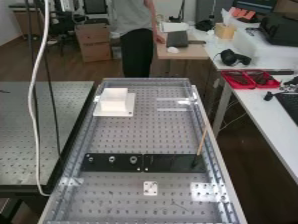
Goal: Grab the pcb board and place it in the clear container
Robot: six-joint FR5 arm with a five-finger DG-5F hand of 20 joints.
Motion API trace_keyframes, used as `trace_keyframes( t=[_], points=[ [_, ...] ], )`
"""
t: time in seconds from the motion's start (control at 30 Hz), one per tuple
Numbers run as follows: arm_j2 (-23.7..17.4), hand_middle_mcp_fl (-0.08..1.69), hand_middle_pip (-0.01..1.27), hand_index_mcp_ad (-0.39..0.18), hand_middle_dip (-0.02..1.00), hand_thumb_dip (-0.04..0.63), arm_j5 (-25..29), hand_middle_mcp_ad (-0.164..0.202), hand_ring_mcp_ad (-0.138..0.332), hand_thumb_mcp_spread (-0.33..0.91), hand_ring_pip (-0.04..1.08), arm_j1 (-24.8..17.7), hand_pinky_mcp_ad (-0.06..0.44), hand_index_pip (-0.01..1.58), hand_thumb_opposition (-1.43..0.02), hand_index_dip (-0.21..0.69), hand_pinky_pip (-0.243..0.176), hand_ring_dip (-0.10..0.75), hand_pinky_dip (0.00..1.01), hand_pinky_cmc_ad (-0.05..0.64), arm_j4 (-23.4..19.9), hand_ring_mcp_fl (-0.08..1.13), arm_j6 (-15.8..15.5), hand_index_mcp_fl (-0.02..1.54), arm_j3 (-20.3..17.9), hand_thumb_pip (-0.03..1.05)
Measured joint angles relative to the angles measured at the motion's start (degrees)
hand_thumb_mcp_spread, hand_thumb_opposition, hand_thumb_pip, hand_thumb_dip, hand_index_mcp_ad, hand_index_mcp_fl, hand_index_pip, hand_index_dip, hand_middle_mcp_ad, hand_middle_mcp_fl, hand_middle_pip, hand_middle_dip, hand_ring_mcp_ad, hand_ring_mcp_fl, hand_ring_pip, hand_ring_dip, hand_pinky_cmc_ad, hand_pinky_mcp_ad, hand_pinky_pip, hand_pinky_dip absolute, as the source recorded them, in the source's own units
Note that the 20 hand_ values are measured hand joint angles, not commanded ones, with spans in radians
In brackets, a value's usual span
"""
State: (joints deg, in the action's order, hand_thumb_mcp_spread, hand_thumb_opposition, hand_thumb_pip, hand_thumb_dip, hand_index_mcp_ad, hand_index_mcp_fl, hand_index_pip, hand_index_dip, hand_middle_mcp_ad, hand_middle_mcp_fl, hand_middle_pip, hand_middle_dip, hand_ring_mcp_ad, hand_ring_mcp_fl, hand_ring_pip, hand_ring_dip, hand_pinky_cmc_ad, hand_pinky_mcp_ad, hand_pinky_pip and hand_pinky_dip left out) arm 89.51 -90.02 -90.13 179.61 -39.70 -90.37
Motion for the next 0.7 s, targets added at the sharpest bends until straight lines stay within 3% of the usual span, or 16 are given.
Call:
trace_keyframes(
  t=[0.07,0.13,0.2,0.27,0.47,0.7],
  points=[
    [-0.01,0.0,0.01,-0.12,0.02,0.002,-0.03,-0.044,0.035,-0.01,0.01,0.0,-0.028,0.01,0.01,0.016,-0.01,0.012,0.02,0.047,-0.02,0.01,0.08,0.06,0.0,0.01],
    [-0.01,0.0,0.02,-0.119,0.02,0.007,-0.04,-0.049,0.037,0.06,0.02,0.0,-0.024,0.02,-0.1,0.016,-0.012,0.01,0.03,0.059,-0.03,0.01,0.16,0.06,0.01,0.1],
    [-0.01,0.0,0.06,-0.113,0.03,0.007,-0.06,-0.049,0.037,0.1,0.02,0.0,-0.024,0.04,-0.26,0.016,-0.01,0.005,0.1,0.094,-0.03,0.02,0.22,0.06,0.0,0.14],
    [-0.03,0.0,0.08,-0.098,0.03,0.007,-0.06,-0.044,0.038,0.14,0.04,-0.01,-0.007,0.06,-0.38,0.016,-0.045,-0.021,0.15,0.164,-0.07,0.02,0.28,0.07,-0.02,0.14],
    [-0.05,0.0,0.11,-0.037,0.03,0.007,-0.02,-0.024,0.11,0.13,0.08,-0.01,0.07,0.07,-0.51,0.016,-0.073,-0.035,0.25,0.281,-0.21,0.01,0.47,0.07,-0.21,0.13],
    [0.14,0.0,0.12,-0.019,0.03,0.007,-0.01,0.005,0.152,0.15,0.07,0.05,0.103,0.09,-0.55,0.016,-0.099,-0.033,0.27,0.316,-0.39,0.02,0.99,0.09,-0.41,0.13]
  ],
)
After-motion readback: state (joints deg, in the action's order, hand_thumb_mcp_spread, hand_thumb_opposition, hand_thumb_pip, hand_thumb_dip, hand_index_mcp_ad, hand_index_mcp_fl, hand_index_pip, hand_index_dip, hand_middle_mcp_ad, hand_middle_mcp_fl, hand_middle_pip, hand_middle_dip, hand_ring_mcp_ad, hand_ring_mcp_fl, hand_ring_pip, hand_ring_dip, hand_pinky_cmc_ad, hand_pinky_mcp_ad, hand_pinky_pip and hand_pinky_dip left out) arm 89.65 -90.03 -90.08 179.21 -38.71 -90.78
